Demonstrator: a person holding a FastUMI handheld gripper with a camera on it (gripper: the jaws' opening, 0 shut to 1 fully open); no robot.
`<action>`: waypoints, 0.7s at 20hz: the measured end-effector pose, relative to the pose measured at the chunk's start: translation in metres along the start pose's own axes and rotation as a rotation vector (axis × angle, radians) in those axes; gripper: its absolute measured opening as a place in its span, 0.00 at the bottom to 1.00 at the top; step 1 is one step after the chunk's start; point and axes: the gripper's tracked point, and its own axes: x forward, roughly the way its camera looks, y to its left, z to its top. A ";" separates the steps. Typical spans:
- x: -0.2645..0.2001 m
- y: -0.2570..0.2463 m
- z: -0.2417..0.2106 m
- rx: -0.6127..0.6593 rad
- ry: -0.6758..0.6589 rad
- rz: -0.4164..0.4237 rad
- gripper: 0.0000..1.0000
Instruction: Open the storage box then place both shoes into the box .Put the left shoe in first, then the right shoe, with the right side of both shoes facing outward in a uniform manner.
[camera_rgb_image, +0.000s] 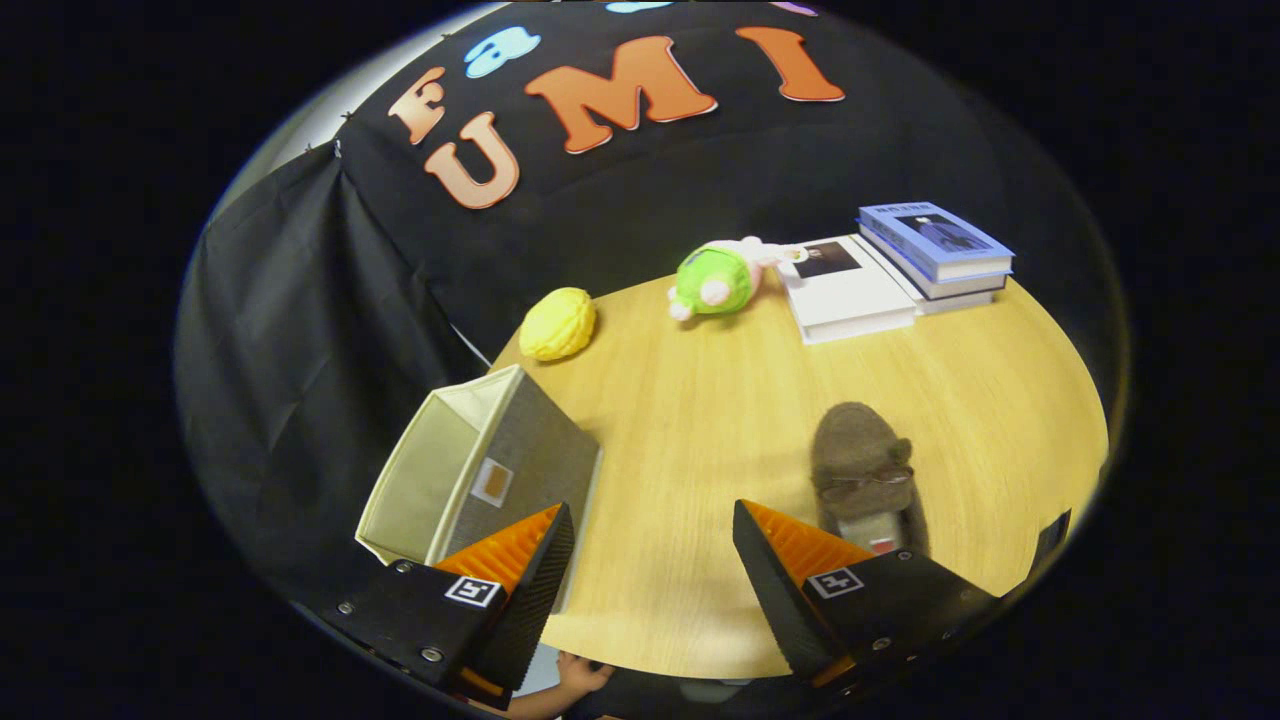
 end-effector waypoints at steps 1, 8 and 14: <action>-0.003 -0.015 -0.002 0.011 -0.005 -0.022 0.95; -0.017 -0.107 -0.007 0.049 -0.037 -0.164 0.95; 0.002 -0.141 -0.033 0.049 0.049 -0.214 0.86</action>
